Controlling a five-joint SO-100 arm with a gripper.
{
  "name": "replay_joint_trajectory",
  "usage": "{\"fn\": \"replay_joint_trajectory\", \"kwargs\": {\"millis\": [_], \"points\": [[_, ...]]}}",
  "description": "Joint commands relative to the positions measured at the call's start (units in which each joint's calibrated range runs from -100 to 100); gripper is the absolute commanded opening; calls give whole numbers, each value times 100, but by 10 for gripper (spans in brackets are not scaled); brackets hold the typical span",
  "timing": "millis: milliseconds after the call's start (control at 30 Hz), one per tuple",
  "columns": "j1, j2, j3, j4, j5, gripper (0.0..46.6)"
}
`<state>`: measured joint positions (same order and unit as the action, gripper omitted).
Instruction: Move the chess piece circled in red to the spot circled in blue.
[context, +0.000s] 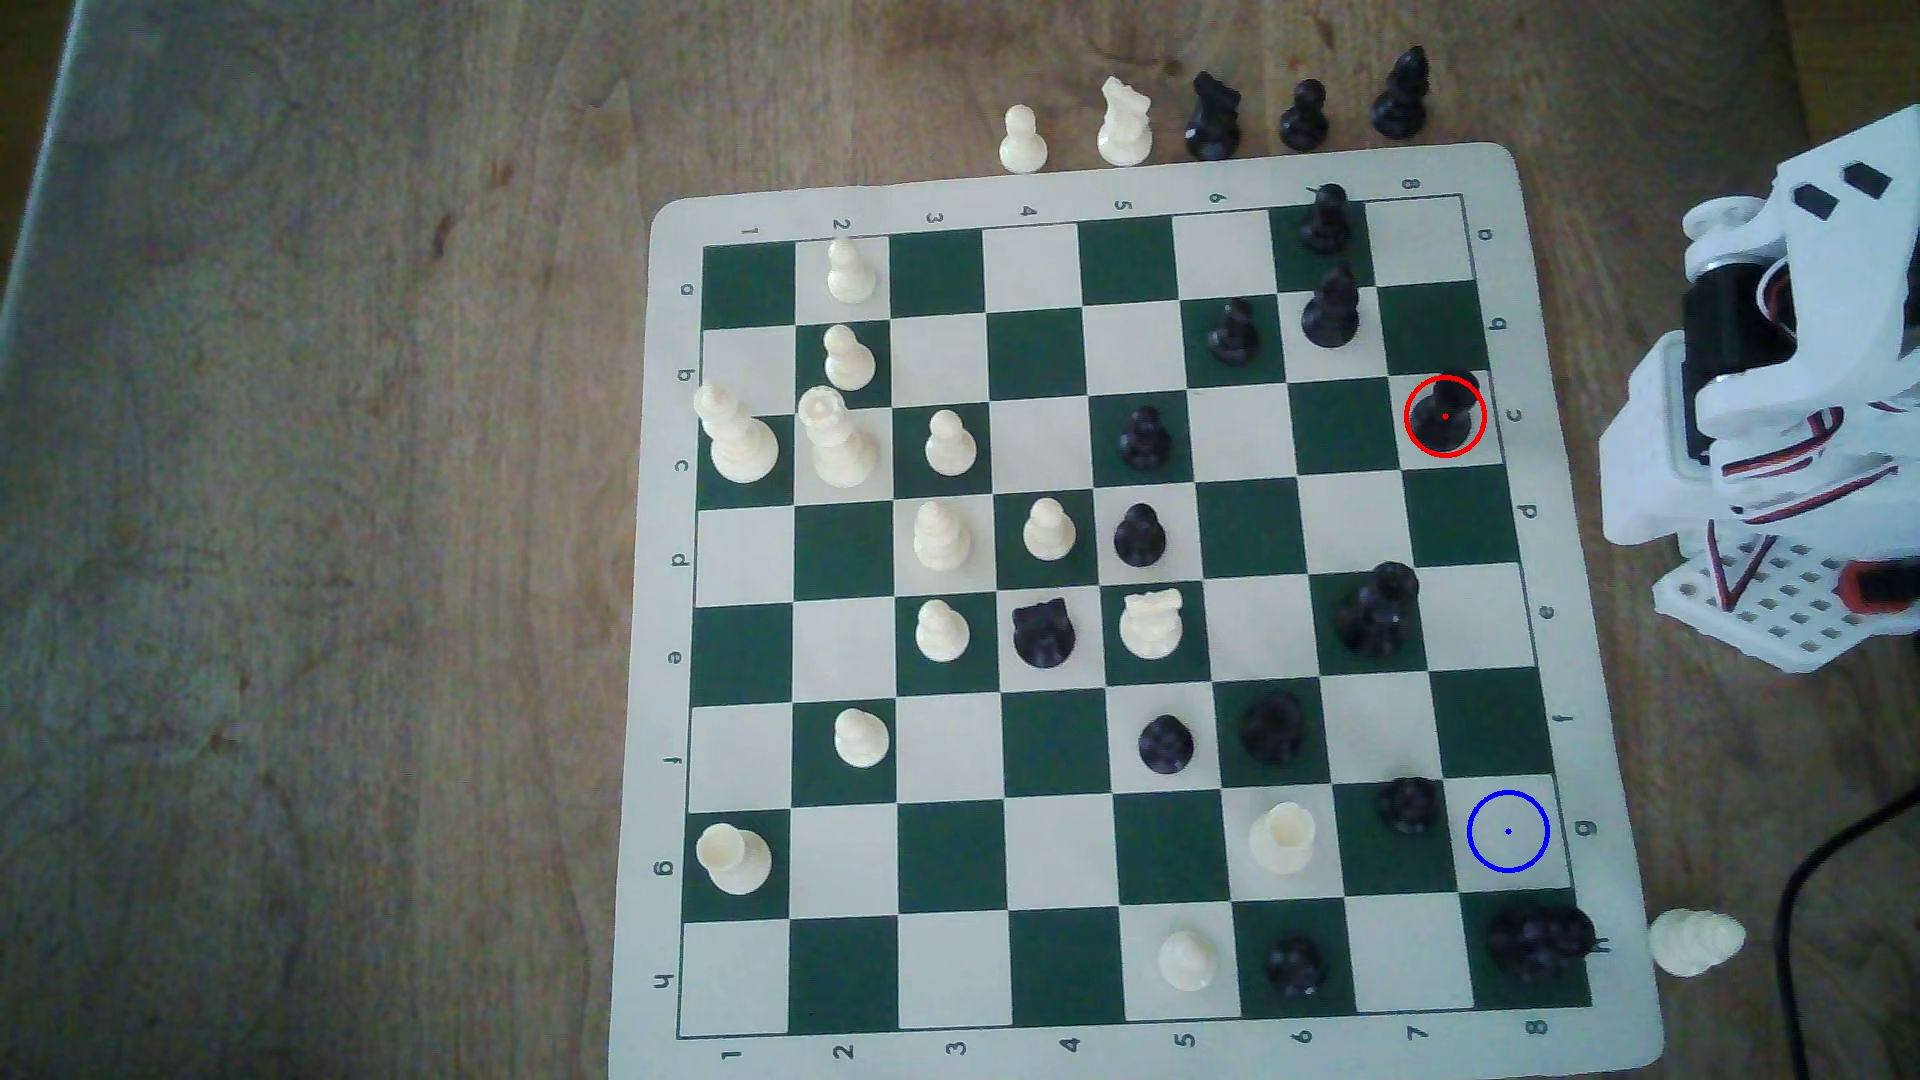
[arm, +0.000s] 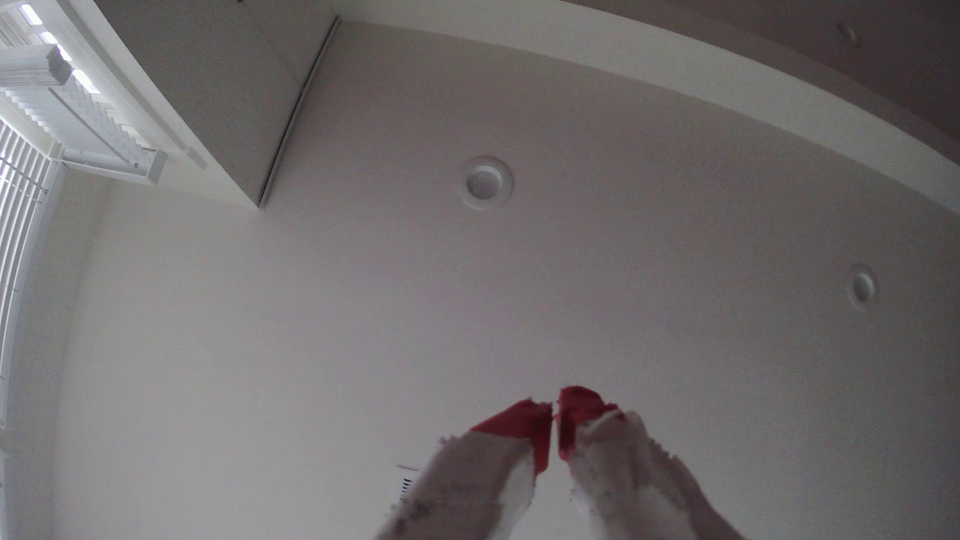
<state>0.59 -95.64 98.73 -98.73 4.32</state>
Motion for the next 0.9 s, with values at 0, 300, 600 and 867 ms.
{"fn": "replay_joint_trajectory", "kwargs": {"millis": [0,300,600,867], "points": [[47,-20,117,-95,15,2],[62,-11,-281,1912,15,2],[344,-11,-1306,5327,5,2],[946,6,-2140,8939,-34,4]]}}
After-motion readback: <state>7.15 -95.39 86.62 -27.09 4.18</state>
